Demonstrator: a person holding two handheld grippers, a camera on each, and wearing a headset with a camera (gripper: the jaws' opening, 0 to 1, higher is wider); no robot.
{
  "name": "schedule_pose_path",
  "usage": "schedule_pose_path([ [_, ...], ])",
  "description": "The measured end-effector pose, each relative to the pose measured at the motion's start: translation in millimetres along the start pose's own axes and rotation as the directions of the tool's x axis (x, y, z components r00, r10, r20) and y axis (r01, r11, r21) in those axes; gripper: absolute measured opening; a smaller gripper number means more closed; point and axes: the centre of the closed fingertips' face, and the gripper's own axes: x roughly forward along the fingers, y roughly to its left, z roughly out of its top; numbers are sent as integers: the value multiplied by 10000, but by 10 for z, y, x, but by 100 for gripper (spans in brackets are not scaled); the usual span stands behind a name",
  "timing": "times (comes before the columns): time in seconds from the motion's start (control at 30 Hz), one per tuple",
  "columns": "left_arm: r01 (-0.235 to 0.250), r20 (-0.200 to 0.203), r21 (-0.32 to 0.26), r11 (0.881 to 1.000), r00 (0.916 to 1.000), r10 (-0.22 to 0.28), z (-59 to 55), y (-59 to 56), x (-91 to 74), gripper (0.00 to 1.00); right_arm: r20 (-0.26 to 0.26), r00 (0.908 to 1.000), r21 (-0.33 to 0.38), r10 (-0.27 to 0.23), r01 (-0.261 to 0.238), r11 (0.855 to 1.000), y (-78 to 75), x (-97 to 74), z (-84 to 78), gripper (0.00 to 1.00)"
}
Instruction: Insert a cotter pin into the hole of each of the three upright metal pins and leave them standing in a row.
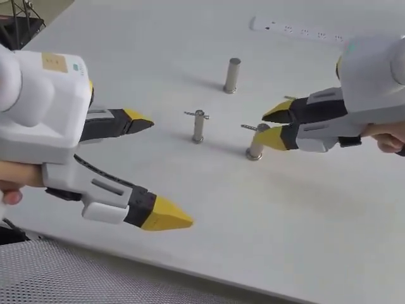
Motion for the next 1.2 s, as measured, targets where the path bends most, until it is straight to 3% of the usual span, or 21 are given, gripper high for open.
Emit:
schedule_pose_path([
  [0.2, -160, 526, -88, 9998, 9985, 164, 146, 33, -43, 98, 335, 9986, 342, -411, 400, 9986, 97, -229, 63, 34],
  [0.33, -217, 812, -144, 9997, 9964, 228, 224, 32, -62, 98, 578, 9958, 523, -709, 679, 9963, 192, -376, 110, 48],
  [0.53, -288, 959, -201, 9994, 9949, 306, 272, 18, -77, 98, 976, 9864, 1255, -1323, 1197, 9848, 267, -561, 119, 57],
  [0.73, -324, 1098, -253, 9992, 9933, 349, 303, -13, -100, 98, 948, 9804, 1738, -1730, 1548, 9725, 365, -692, 25, 68],
  [0.93, -370, 1261, -406, 9985, 9911, 419, 310, 8, -131, 98, 942, 9741, 2463, -2056, 1773, 9528, 443, -785, -92, 73],
  [0.97, -375, 1262, -412, 9984, 9911, 424, 312, 6, -130, 98, 981, 9703, 2703, -2211, 1878, 9443, 446, -799, -104, 74],
  [1.03, -405, 1264, -425, 9983, 9909, 456, 313, 7, -134, 98, 936, 9612, 3032, -2596, 2209, 9270, 425, -825, -142, 79],
  [1.1, -427, 1270, -448, 9981, 9907, 480, 313, 10, -139, 98, 737, 9595, 3108, -2720, 2371, 9204, 435, -833, -199, 89],
  [1.2, -460, 1279, -489, 9977, 9904, 520, 325, -3, -131, 98, 536, 9587, 3273, -2792, 2473, 9120, 462, -848, -273, 93],
])
